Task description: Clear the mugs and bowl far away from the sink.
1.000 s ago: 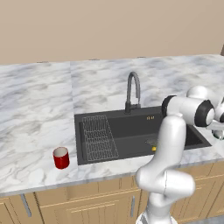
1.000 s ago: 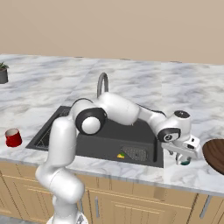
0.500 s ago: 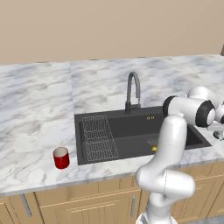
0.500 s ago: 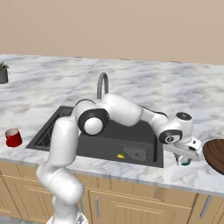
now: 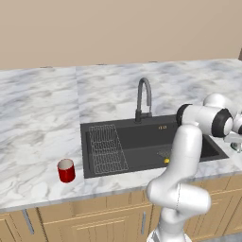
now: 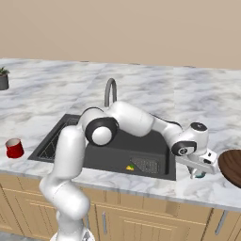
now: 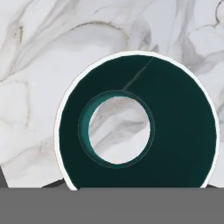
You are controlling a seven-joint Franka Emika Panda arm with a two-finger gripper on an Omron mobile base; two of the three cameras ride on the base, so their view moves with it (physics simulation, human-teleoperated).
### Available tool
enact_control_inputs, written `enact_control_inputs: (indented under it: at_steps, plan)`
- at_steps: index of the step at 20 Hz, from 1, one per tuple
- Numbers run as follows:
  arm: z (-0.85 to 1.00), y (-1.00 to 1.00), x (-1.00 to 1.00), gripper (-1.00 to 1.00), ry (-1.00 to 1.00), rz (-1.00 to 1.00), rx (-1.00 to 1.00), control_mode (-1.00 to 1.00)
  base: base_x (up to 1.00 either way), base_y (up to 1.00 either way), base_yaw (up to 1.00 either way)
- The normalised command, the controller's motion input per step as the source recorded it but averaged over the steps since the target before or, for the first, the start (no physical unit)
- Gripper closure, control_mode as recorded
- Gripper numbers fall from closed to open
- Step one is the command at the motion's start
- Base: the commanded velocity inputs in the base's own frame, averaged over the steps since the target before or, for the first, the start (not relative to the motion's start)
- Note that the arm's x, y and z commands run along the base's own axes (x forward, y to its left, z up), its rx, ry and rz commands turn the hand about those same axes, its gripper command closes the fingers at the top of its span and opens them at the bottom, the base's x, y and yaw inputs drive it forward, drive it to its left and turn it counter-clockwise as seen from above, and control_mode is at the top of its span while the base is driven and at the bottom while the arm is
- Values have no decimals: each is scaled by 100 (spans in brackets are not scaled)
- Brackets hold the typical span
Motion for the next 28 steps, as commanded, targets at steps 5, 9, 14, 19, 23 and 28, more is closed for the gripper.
enact_control_inputs:
  at_steps: [5, 9, 14, 19, 23, 28]
  plan:
    - [-100, 40, -16, 100, 9, 7, 8, -100, 0, 0, 0]
    - [-100, 43, -53, 100, 10, 13, 9, -100, 0, 0, 0]
    - [-100, 52, -55, 100, 16, 16, 10, -100, 0, 0, 0]
    - [-75, 62, -19, 100, 11, 16, 10, -100, 0, 0, 0]
    - [0, 49, -13, 100, -2, 11, 8, -100, 0, 0, 0]
    - [-10, 58, -42, 100, -13, 4, 20, -100, 0, 0, 0]
